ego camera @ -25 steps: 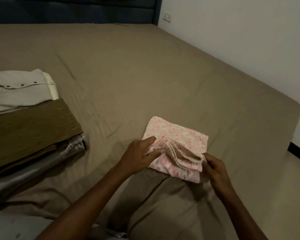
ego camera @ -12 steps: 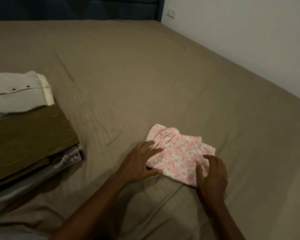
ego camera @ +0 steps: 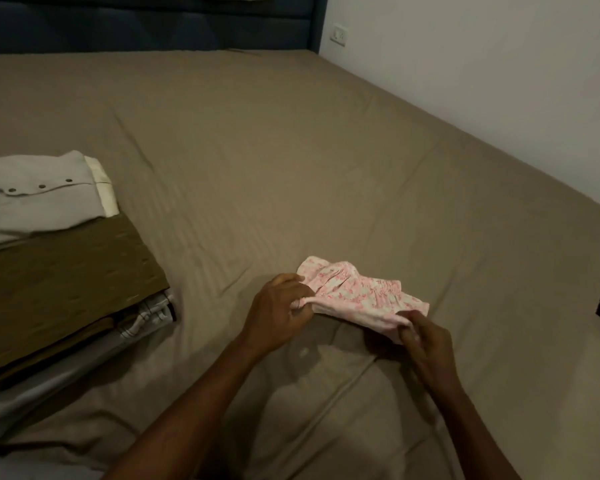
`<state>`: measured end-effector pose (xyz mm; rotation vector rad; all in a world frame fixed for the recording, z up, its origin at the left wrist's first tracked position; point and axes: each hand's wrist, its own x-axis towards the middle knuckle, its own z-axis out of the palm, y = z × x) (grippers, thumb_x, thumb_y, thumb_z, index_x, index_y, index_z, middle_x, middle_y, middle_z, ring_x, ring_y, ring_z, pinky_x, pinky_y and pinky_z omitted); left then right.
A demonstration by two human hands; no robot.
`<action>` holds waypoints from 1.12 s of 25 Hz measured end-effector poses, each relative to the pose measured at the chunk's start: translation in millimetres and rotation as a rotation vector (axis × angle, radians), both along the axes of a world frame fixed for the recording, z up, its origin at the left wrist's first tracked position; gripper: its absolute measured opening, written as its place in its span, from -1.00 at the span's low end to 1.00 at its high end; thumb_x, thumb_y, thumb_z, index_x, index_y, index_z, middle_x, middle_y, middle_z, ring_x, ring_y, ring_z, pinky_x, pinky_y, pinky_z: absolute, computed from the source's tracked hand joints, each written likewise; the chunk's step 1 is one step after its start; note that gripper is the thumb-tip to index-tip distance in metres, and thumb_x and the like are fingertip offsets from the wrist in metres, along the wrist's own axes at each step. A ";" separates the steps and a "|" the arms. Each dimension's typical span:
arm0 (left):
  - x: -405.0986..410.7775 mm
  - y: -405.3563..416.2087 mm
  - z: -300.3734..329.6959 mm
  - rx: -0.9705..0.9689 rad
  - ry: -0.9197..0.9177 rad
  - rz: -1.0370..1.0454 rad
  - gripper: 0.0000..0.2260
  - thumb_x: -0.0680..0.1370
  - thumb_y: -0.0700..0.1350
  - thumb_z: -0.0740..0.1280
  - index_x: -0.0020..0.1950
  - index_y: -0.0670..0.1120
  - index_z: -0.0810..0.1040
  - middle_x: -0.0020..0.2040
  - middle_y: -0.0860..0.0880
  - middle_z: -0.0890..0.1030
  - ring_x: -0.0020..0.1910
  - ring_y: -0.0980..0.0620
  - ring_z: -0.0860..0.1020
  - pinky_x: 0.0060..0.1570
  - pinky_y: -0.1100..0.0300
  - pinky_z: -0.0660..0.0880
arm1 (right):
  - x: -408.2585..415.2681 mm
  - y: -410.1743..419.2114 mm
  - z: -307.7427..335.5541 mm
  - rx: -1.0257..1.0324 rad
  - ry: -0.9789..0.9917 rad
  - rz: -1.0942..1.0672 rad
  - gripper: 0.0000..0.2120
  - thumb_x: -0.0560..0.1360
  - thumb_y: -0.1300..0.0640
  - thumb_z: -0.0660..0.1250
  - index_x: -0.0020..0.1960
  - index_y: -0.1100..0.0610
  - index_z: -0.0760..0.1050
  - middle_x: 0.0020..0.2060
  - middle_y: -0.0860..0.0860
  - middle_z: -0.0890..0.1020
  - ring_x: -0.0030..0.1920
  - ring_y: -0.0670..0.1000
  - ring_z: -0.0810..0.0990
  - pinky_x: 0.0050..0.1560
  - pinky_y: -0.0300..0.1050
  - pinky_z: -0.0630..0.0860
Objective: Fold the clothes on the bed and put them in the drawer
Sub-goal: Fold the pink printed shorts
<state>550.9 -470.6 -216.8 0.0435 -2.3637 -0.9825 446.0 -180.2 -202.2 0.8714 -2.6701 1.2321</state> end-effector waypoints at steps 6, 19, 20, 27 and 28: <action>7.0 -18.2 89.6 0.591 0.001 0.088 -0.69 0.49 0.03 0.44 -0.22 -0.23 0.56 -0.30 -0.20 0.60 -0.30 -0.02 0.58 -0.34 -0.06 0.53 | -31.5 -27.7 104.7 -0.521 -0.659 0.161 -0.85 0.43 0.35 0.46 -0.01 0.25 0.66 -0.13 0.19 0.72 -0.21 0.09 0.69 -0.20 -0.12 0.66; 32.5 -94.4 -40.8 0.059 -0.263 0.309 -0.66 0.63 -0.26 0.27 0.28 0.08 0.65 0.23 0.01 0.64 0.20 0.01 0.57 0.16 0.08 0.52 | -58.1 -52.2 -29.0 -0.322 -0.629 -0.075 -0.76 0.64 0.36 0.27 0.17 0.19 0.68 0.06 0.07 0.73 0.09 0.04 0.70 0.08 -0.05 0.63; 30.7 -99.2 -41.1 0.028 -0.278 0.190 -0.61 0.62 -0.28 0.27 0.30 0.12 0.65 0.26 0.05 0.63 0.24 0.05 0.55 0.22 0.09 0.49 | -58.2 -52.0 -29.6 -0.319 -0.640 0.014 -0.73 0.63 0.38 0.26 0.20 0.19 0.67 0.12 0.07 0.72 0.14 0.04 0.69 0.08 -0.05 0.64; 18.8 -134.2 -35.8 0.422 -0.433 -0.092 -0.80 0.52 -0.30 0.48 -0.04 0.00 0.72 -0.07 0.00 0.72 -0.10 0.03 0.67 -0.04 0.03 0.60 | -67.2 -52.5 -45.3 -0.296 -0.607 0.120 -0.72 0.53 0.51 0.32 0.09 0.27 0.71 0.16 0.10 0.67 0.18 0.14 0.66 0.16 0.02 0.64; 20.1 -137.0 -37.0 0.458 -0.434 -0.106 -0.85 0.51 -0.27 0.50 -0.05 -0.02 0.71 -0.12 -0.03 0.72 -0.18 0.04 0.65 -0.15 0.06 0.59 | -66.6 -52.4 -46.9 -0.337 -0.615 0.092 -0.75 0.52 0.50 0.34 0.08 0.29 0.71 0.13 0.13 0.69 0.16 0.17 0.67 0.15 0.06 0.65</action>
